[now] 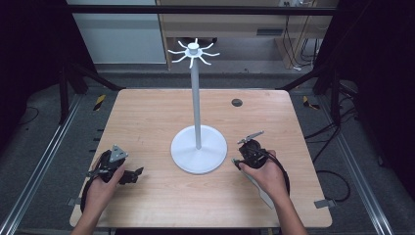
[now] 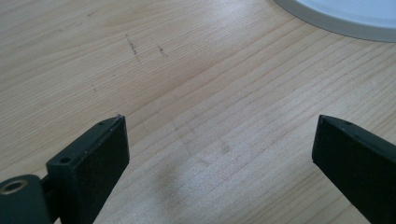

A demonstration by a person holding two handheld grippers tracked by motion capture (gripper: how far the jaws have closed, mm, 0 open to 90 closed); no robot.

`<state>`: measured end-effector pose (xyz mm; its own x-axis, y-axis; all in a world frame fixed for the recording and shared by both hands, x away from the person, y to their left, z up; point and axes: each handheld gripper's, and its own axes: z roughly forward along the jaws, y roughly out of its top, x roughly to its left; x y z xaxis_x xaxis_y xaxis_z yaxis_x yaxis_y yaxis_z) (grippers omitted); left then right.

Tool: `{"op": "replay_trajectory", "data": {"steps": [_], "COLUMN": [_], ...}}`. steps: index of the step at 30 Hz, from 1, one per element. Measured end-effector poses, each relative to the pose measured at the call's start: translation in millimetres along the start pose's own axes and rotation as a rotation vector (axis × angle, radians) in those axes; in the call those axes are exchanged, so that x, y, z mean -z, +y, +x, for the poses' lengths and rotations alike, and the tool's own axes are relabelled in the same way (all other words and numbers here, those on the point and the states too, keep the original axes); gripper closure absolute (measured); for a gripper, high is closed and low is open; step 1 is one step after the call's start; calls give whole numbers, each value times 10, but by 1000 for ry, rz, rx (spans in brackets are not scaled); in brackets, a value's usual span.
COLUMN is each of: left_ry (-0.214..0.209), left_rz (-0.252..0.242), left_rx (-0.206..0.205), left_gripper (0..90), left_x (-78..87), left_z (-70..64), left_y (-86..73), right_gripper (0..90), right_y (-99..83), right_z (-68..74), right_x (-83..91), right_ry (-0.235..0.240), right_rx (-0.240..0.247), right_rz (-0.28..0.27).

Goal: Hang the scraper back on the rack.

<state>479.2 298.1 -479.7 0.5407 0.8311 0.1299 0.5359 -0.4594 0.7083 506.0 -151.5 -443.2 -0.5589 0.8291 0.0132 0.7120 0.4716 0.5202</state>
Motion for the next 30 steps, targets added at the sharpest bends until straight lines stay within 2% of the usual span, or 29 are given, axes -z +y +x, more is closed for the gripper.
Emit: {"op": "replay_trajectory", "data": {"steps": [16, 30], "left_ry": [-3, -6], "left_rz": [2, 3], "left_rx": [-6, -12], "left_gripper": [38, 40], "left_x": [-3, -11], "left_z": [-9, -18], "left_y": [5, 8], "right_gripper": [619, 645], "right_y": [146, 171], "right_z": [-5, -25], "right_x": [-124, -279], "right_ry": [-16, -21], "right_rx": [33, 34], "right_rz": [123, 176]}}
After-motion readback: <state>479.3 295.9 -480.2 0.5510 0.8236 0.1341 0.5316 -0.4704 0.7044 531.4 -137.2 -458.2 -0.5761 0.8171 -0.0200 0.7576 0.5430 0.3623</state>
